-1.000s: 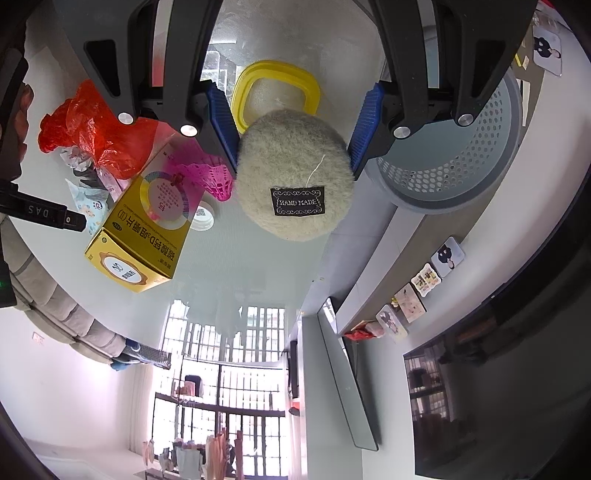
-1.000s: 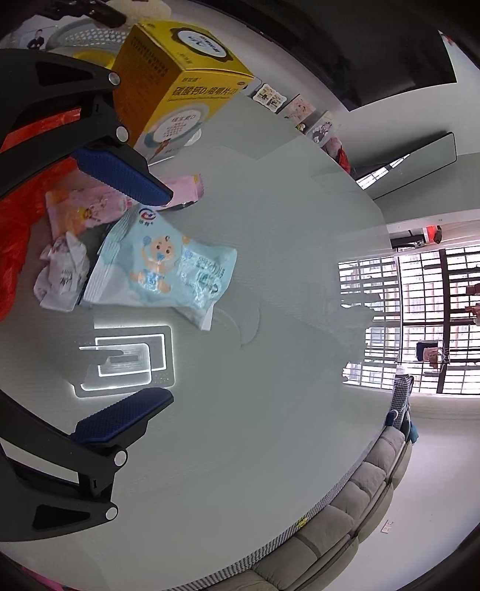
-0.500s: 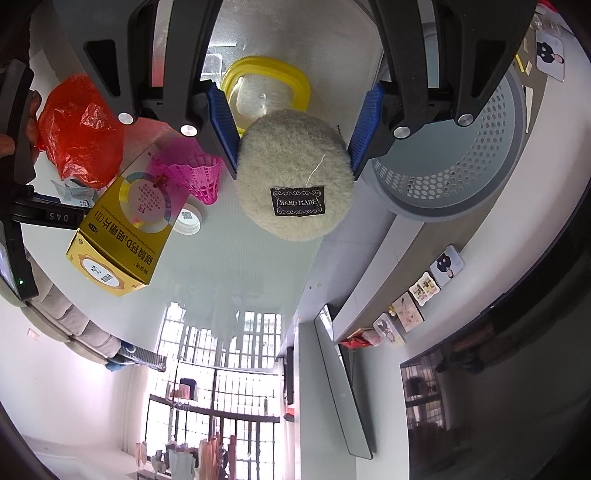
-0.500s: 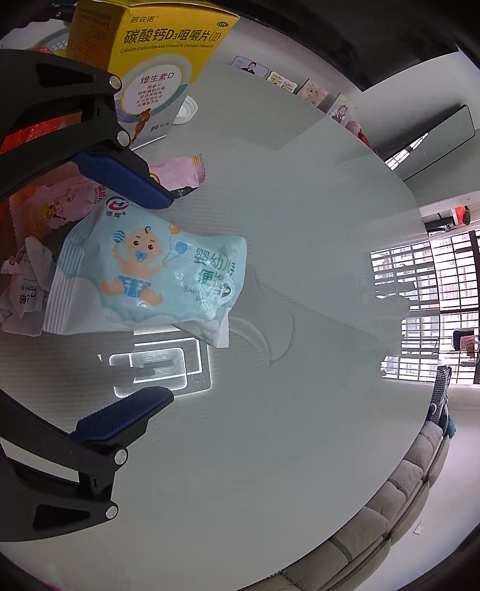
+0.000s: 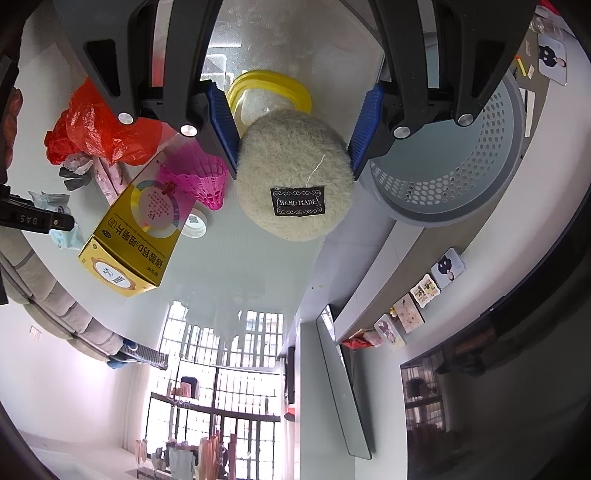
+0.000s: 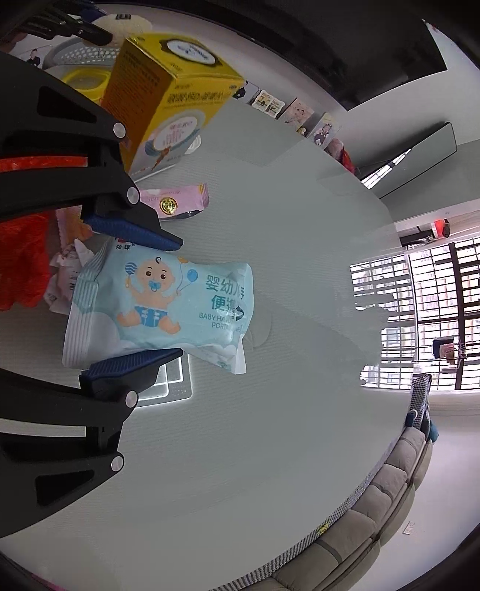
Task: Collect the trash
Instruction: 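Carry both items over the grey basket and open both tools to drop them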
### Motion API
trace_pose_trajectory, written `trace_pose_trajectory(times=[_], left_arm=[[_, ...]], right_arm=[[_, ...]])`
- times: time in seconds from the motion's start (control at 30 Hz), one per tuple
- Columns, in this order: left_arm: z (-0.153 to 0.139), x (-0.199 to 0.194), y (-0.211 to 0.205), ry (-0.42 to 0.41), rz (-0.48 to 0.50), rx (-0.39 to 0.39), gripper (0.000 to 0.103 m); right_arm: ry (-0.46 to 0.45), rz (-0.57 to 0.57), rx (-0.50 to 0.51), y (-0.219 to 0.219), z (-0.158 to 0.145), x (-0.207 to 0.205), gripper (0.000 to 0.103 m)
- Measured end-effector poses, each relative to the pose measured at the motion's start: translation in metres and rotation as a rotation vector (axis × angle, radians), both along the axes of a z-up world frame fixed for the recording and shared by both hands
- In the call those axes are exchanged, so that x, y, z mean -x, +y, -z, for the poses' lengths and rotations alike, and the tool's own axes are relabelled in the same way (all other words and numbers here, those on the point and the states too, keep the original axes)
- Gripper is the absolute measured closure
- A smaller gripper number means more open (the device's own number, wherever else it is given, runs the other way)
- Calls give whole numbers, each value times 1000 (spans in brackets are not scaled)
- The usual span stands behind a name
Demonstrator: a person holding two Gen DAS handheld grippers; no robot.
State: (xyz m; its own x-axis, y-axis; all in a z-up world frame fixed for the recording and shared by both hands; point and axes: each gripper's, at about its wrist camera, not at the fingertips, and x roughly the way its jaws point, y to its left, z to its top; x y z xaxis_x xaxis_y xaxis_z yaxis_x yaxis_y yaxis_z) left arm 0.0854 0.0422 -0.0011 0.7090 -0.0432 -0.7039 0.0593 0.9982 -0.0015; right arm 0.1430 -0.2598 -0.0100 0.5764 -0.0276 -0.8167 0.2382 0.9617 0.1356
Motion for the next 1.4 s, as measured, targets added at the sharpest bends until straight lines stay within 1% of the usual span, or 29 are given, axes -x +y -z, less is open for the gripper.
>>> trace_pose_trajectory(times=[0.13,0.2,0.37,0.47,0.6,0.73,0.8,0.9,1.13,1.33,1.37,1.4], left_arm=[[-5,10,10,-10,-18,12,48],[-8,17,18,-15,-32,11,48],[-9,33,43,-25,-74,-9,48],[-7,39,64,-20,-110,-22,48],[-5,45,99,-14,-175,-32,47],[3,44,136,1,-243,-35,47],[9,40,152,15,-265,-31,47],[19,31,171,37,-289,-32,47],[39,10,197,82,-312,-18,43],[49,4,206,105,-334,-14,42],[51,4,207,108,-338,-12,40],[51,4,209,108,-344,-11,35]], right_arm=[[-46,-43,-9,14,-24,40,52],[-59,-83,-33,29,-32,59,52],[-107,-227,-66,84,-47,98,52],[-118,-347,-87,128,-49,101,52],[-98,-486,-98,192,-38,82,52],[-82,-608,-76,251,-28,58,52],[-67,-655,-61,280,-21,42,52],[-36,-699,-62,309,-11,20,52],[9,-751,-69,355,11,-23,52],[33,-778,-65,371,24,-36,51],[33,-779,-62,374,26,-37,51],[31,-779,-57,376,26,-37,46]])
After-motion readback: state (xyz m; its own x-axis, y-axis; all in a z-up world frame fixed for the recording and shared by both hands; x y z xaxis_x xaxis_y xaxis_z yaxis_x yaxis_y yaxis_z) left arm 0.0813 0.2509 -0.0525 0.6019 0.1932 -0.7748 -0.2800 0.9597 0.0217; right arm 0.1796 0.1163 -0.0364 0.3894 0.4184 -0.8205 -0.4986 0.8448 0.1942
